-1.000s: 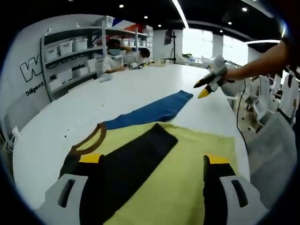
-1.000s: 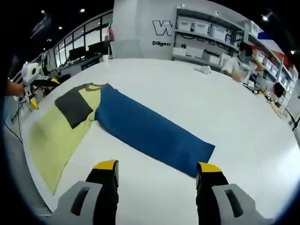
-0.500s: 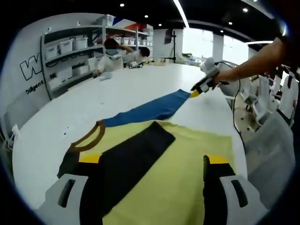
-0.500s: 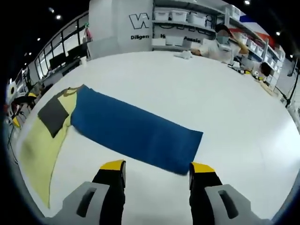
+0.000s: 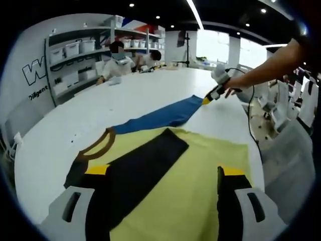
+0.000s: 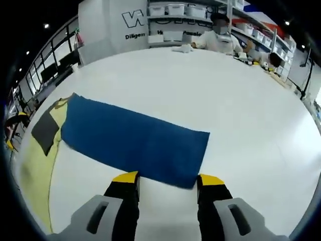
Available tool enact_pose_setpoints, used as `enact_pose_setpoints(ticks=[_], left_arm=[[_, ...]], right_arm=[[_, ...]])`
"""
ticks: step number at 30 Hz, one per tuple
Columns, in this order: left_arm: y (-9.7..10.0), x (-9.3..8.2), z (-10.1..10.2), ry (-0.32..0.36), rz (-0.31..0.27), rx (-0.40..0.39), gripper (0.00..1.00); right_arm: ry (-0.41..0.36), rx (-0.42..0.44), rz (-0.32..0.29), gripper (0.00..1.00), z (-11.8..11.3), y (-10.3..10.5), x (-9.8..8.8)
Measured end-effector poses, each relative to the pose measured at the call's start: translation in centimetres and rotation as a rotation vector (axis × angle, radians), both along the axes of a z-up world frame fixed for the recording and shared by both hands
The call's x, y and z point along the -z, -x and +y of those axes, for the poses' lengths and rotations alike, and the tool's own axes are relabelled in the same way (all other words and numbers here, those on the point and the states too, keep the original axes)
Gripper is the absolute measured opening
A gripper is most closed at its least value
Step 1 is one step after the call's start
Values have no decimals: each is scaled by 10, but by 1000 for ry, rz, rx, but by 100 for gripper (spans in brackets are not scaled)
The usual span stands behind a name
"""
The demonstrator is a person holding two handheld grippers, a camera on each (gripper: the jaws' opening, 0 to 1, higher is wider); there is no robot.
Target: Fold the garment on the visible template until the final outline fits inside the template.
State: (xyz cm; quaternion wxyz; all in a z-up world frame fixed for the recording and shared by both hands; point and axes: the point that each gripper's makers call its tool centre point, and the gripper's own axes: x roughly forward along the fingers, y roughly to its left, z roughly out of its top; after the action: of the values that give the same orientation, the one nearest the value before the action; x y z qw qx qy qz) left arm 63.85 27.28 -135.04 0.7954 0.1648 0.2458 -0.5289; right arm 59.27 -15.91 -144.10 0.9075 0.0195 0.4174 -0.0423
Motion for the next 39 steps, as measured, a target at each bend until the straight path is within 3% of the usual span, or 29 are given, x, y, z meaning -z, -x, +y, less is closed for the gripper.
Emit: enact_pose_setpoints(ticks=[7,10,13,15,17,20,21,24,27,31,39], left_arm=[[-1,1,4,-4,3,-7,91],[1,1,5,-5,3,-1,91],[2,2,6,-9,3,3,91],[1,2,7,-12,4,1,91],[0,2,9,-9,4,-5,90],[1,3,10,-11,4,-7,90],[1,3,11,-13,4,-7,90],[1,4,14,-16,7,-9,90],[1,5,17,-21,10,-14,90],[1,6,20,-23,13,-21,89],[2,5,25,-21,6,-34,89]], right_arm=[[-6,8,5,37,-1,-3,-1],[-111,97,-32,32,-1,-5,-4],[-182,165,-71,35,-5,-8,-7],[-175,174,-66,33,-10,-9,-6],[-116,144,-42,27,-13,-7,-3],[-57,105,-9,10,-18,-5,2],[-73,115,-12,5,-16,-5,3],[-57,97,-10,4,-16,-6,3],[-13,-2,24,0,-9,-2,4],[-16,21,44,0,-12,-5,2],[-36,26,-17,0,-5,-10,-20]])
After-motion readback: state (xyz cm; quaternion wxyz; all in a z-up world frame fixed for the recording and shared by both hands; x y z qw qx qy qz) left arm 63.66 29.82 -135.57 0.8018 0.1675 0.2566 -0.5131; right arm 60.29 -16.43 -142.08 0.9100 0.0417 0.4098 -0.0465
